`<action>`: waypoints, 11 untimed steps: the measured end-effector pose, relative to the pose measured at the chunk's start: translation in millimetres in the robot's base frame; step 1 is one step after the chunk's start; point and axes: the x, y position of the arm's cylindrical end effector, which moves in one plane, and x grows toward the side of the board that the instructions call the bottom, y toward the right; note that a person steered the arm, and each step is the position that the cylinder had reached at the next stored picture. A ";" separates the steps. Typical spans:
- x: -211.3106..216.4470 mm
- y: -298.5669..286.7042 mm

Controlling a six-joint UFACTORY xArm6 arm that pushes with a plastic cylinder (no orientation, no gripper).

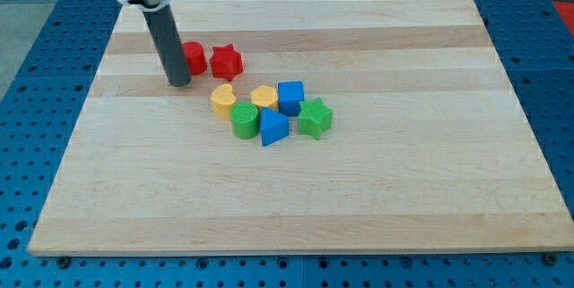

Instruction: Separate the red blocks fromeach other

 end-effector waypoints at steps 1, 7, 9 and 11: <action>-18.5 -3.4; -73.3 72.7; -58.2 49.8; -33.4 28.2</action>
